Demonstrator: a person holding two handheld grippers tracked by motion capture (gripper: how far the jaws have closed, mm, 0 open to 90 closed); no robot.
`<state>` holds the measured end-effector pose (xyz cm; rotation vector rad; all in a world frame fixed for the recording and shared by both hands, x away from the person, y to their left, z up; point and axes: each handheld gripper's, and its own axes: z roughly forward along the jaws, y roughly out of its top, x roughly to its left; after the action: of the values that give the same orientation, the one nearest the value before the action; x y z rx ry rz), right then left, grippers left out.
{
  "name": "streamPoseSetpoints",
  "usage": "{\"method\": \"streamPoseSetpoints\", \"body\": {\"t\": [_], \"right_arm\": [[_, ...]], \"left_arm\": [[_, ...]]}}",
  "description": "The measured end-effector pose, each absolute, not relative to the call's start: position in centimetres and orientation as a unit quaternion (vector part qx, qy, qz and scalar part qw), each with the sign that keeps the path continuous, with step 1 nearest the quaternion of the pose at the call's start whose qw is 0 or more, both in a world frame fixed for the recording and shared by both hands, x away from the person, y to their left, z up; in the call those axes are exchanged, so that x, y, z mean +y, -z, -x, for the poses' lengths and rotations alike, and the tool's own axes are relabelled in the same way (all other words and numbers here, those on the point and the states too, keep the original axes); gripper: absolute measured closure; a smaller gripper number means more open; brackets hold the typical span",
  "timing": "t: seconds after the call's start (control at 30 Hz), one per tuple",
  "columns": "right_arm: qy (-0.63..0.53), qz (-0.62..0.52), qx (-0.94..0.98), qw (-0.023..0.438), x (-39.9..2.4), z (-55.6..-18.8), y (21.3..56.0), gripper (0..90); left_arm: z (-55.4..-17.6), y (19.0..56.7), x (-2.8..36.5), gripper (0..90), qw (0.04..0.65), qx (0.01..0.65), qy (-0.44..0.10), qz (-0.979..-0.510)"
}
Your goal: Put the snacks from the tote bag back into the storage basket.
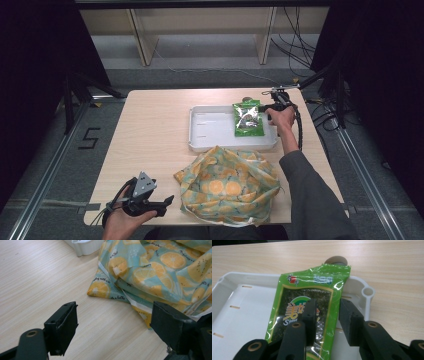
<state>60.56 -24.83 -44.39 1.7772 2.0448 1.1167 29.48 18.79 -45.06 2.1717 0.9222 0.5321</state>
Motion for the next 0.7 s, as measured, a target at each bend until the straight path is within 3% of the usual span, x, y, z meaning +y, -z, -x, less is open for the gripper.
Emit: {"method": "streamPoseSetpoints", "body": {"t": [0.03,0.07,0.17,0.33,0.4,0.43,0.7], "right_arm": [[-0.370,-0.573,0.719,0.129,-25.5,-60.8,44.4,68.2],[-0.371,-0.594,0.706,0.111,-25.1,-60.5,44.1,68.2],[-0.375,-0.570,0.718,0.136,-25.6,-60.7,43.9,68.2],[-0.385,-0.585,0.706,0.108,-25.4,-60.2,43.1,66.9],[-0.396,-0.557,0.718,0.136,-25.8,-60.3,43.2,66.3],[-0.396,-0.580,0.704,0.103,-25.5,-60.0,42.8,66.0],[-0.403,-0.544,0.727,0.116,-25.9,-59.4,42.0,63.9]], "left_arm": [[-29.4,45.1,18.7,21.0,0.356,0.363,-0.203,-0.837],[-29.5,45.0,18.8,21.1,0.352,0.350,-0.207,-0.843],[-29.6,45.0,18.8,21.1,0.353,0.353,-0.208,-0.841],[-29.6,45.0,18.9,21.1,0.352,0.353,-0.208,-0.842],[-29.6,45.0,18.9,21.1,0.351,0.351,-0.210,-0.842],[-29.6,45.1,18.9,21.1,0.353,0.354,-0.208,-0.840],[-29.6,45.1,18.9,21.1,0.351,0.351,-0.210,-0.842]]}}
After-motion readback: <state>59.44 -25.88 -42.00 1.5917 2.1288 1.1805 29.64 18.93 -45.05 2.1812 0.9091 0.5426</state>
